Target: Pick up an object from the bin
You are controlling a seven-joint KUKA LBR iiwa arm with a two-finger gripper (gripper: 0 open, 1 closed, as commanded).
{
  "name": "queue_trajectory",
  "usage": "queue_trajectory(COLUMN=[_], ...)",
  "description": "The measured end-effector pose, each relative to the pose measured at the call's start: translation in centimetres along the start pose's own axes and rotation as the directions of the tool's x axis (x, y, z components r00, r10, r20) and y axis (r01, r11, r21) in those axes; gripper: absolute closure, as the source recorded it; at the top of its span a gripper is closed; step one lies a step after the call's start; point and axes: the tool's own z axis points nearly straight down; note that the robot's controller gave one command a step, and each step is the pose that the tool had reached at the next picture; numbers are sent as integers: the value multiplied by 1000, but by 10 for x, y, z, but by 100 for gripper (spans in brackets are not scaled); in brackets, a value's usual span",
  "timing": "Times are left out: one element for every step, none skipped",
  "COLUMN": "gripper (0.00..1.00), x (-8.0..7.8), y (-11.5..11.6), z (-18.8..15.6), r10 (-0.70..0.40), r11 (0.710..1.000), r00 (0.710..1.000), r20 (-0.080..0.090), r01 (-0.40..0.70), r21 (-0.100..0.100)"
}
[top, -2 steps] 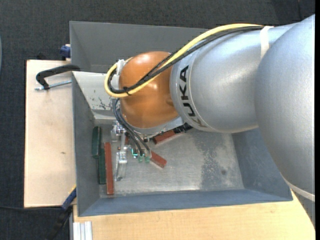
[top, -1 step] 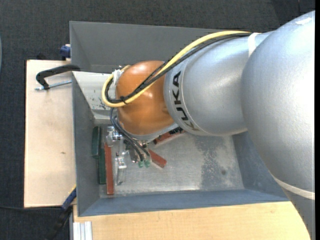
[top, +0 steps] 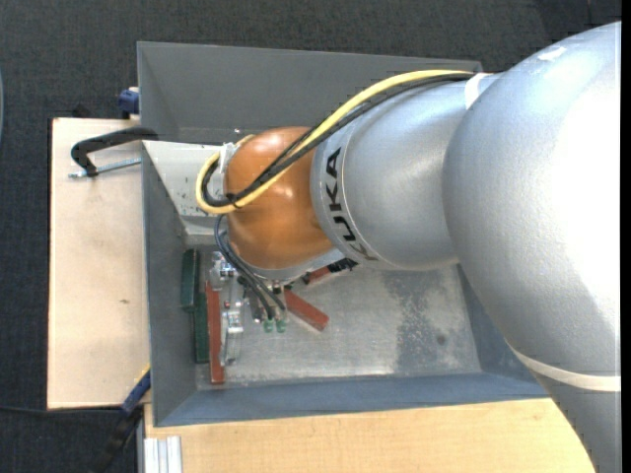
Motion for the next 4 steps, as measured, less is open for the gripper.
queue_trajectory(gripper=[0, 0, 0, 0], x=[7, 10, 7, 12], y=[-1, -23, -69, -121], z=[4, 0, 6, 1], r10=[-26, -277, -34, -232], r11=[1000, 961, 999, 973], r00=[1000, 961, 999, 973], r20=[-3, -2, -2, -3], r01=[26, 277, 34, 232], r21=[2, 1, 1, 1])
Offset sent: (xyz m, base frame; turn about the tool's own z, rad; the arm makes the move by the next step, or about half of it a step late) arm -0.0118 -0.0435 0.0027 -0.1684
